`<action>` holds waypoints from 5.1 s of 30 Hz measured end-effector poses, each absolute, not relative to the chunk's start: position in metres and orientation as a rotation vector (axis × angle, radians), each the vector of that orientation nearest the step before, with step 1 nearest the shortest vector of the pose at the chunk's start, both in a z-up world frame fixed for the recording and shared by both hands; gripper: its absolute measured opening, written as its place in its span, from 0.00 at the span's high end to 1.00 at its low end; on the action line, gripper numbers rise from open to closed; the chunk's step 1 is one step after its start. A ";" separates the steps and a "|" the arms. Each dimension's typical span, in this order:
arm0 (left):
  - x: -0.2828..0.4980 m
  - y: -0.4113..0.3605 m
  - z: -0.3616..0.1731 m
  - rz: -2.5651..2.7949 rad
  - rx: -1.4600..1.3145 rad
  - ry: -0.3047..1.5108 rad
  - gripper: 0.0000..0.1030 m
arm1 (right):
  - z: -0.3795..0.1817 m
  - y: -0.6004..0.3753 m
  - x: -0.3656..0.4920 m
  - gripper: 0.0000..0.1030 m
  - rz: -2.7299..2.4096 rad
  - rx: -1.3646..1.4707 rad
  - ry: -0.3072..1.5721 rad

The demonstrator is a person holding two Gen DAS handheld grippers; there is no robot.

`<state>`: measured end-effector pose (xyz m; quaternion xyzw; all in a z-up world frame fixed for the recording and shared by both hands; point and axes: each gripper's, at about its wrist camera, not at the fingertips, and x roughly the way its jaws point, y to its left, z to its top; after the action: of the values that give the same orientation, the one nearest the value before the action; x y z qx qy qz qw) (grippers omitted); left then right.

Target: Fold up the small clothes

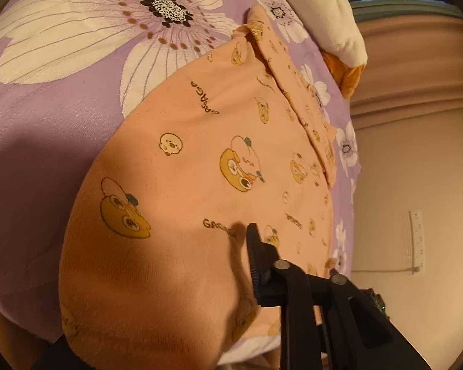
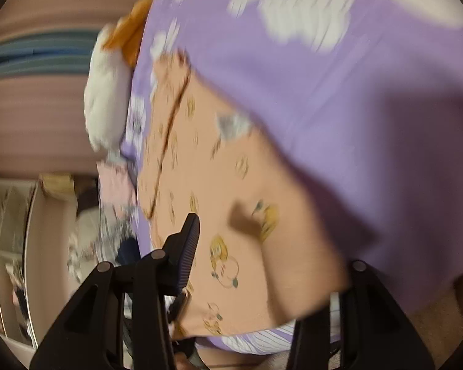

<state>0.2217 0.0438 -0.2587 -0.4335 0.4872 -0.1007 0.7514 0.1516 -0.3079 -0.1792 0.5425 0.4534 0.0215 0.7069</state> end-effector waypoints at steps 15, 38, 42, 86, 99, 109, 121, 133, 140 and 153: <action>0.212 0.038 -0.261 -0.232 -0.815 0.980 0.92 | -0.189 -0.284 0.158 1.00 0.049 0.873 0.942; 0.243 0.024 -0.167 -0.165 -0.514 0.778 0.96 | -0.159 -0.301 0.183 0.95 0.142 0.960 0.915; 0.300 0.017 -0.143 -0.156 -0.462 0.755 0.96 | -0.121 -0.306 0.224 0.96 0.199 0.941 0.828; 0.460 -0.009 -0.210 -0.214 -0.321 1.134 0.76 | -0.153 -0.263 0.426 0.91 0.185 0.394 1.131; 0.430 0.091 -0.177 -0.147 -0.706 1.006 0.28 | -0.114 -0.343 0.418 0.60 0.126 0.710 0.960; 0.355 0.043 -0.249 -0.391 -1.019 1.069 0.28 | -0.198 -0.328 0.308 0.40 0.168 1.280 1.035; 0.416 0.037 -0.268 -0.357 -1.222 0.998 0.29 | -0.203 -0.303 0.383 0.49 0.071 1.345 0.832; 0.384 0.079 -0.246 -0.051 -0.934 1.032 0.83 | -0.199 -0.316 0.361 0.90 0.129 1.202 0.908; 0.348 0.097 -0.194 0.142 -0.675 0.941 0.88 | -0.169 -0.338 0.343 0.90 0.121 1.145 0.856; 0.373 0.027 -0.261 -0.322 -1.036 1.007 0.39 | -0.194 -0.299 0.333 0.60 0.173 1.255 0.978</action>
<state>0.3731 0.0271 -0.2614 -0.4718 0.4588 -0.1467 0.7385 0.3330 -0.2994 -0.1941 0.5627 0.4383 0.0774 0.6967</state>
